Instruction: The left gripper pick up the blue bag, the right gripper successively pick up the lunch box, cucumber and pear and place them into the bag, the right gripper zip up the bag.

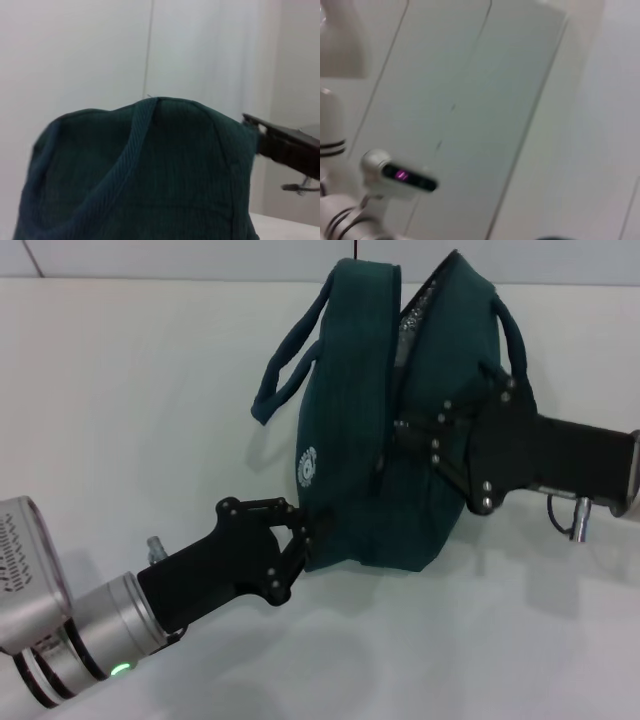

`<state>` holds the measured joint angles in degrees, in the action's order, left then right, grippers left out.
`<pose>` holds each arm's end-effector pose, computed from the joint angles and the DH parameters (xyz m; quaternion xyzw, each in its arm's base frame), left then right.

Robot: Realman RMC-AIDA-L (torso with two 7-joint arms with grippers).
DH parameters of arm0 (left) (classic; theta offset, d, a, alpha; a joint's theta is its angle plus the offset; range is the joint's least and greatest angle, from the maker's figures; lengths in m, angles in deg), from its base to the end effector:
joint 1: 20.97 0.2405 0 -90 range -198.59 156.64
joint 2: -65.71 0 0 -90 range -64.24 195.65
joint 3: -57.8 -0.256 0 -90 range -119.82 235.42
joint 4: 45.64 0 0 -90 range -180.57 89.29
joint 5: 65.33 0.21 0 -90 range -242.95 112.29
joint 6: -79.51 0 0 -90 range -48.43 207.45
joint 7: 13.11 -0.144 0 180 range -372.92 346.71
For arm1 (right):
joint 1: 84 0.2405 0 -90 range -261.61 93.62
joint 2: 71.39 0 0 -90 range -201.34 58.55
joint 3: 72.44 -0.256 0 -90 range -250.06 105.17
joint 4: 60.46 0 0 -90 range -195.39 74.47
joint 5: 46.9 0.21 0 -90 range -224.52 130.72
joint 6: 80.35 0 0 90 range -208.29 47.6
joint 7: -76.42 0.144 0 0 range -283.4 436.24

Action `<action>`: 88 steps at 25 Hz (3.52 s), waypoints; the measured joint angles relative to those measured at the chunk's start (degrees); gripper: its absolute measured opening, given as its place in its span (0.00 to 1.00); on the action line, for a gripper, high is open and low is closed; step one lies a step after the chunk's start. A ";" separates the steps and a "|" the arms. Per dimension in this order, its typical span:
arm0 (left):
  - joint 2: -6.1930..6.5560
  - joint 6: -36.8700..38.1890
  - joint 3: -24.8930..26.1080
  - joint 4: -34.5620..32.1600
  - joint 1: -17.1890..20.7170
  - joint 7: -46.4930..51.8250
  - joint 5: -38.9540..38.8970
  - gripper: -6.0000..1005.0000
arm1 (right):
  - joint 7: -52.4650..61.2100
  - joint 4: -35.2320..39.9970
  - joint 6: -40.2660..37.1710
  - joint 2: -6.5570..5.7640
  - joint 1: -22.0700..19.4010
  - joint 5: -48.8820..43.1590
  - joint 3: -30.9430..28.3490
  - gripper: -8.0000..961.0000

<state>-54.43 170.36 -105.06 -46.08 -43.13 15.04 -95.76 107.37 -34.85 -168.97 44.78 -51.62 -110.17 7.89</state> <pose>-0.2846 0.2312 -0.0773 -0.8742 -0.1483 -0.3904 0.2476 0.1898 0.3218 -0.0360 -0.8959 -0.1515 0.3792 0.1750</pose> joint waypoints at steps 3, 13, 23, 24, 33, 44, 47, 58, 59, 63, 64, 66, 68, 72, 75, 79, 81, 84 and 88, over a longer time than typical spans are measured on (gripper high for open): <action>0.04 -0.64 0.00 0.00 -0.28 0.06 0.19 0.11 | -2.44 -0.83 -0.61 0.00 0.01 5.42 3.06 0.03; 0.19 -3.32 0.00 0.00 -1.37 0.73 2.88 0.10 | -6.66 -1.33 -2.01 0.01 -1.68 16.87 5.20 0.03; 0.82 -0.47 0.05 0.81 0.10 2.25 2.15 0.16 | -10.95 -4.77 -2.31 0.00 -2.66 25.45 7.26 0.03; 0.80 0.14 0.06 0.83 0.25 2.09 1.83 0.16 | -10.98 -4.64 -2.38 0.00 -2.76 25.46 8.31 0.03; 0.23 0.89 0.11 -2.49 2.28 0.76 -1.76 0.21 | -12.14 -4.09 -2.54 0.00 -3.14 27.57 12.68 0.03; 0.21 2.72 0.44 -7.97 0.95 1.45 -2.89 0.54 | -12.45 -3.59 -2.61 0.00 -3.33 27.64 13.59 0.02; 0.18 2.65 0.83 -8.14 0.18 2.88 -3.49 0.65 | -12.47 -3.56 -3.04 0.01 -3.34 27.67 13.97 0.02; 0.07 2.60 0.88 -8.77 -0.77 3.84 -6.25 0.86 | -13.99 -3.47 -3.92 0.00 -4.42 27.68 14.14 0.02; 0.08 2.55 0.88 -8.73 -0.84 3.84 -6.39 0.84 | -13.99 -3.47 -3.92 0.01 -4.47 27.68 14.14 0.02; 0.08 2.39 0.88 -8.45 -1.09 3.34 -6.50 0.80 | -14.05 -3.47 -3.93 0.01 -4.60 27.68 14.14 0.02; 0.08 2.34 0.88 -8.40 -1.11 3.26 -6.50 0.68 | -14.07 -3.46 -3.97 0.00 -4.60 27.69 14.14 0.02; 0.08 2.23 0.88 -8.34 -1.14 3.19 -6.50 0.53 | -14.09 -3.46 -4.22 0.00 -4.61 27.73 14.15 0.02; 0.08 2.22 0.88 -8.31 -1.14 3.14 -6.49 0.46 | -14.10 -3.46 -4.58 0.01 -4.64 27.75 14.14 0.02; 0.16 2.28 0.86 -8.29 -1.25 3.10 -6.33 0.31 | -14.10 -3.49 -5.18 0.00 -4.74 27.77 14.14 0.02; 0.38 2.76 0.47 -8.22 -1.63 3.09 -5.79 0.17 | -14.10 -3.65 -5.64 0.01 -4.78 27.77 14.14 0.02; 0.49 5.02 0.22 -6.65 -1.82 3.07 -4.94 0.11 | -13.84 -3.82 -7.61 0.00 -5.12 27.77 14.66 0.02; 0.51 6.47 0.23 -5.59 -1.83 3.06 -4.90 0.09 | -13.63 -3.64 -7.90 0.00 -5.35 27.98 15.70 0.02; 0.60 7.49 0.53 -3.97 -1.74 3.05 -5.02 0.07 | -13.53 -3.48 -7.74 0.01 -5.48 31.10 19.78 0.02; 0.68 7.59 0.61 -1.88 -1.87 3.03 -5.31 0.06 | -13.12 -3.75 -6.48 0.01 -5.49 38.49 26.70 0.02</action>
<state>-53.75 177.95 -104.45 -47.96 -45.00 18.08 -101.07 94.24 -38.59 -175.45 44.79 -57.11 -71.68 34.60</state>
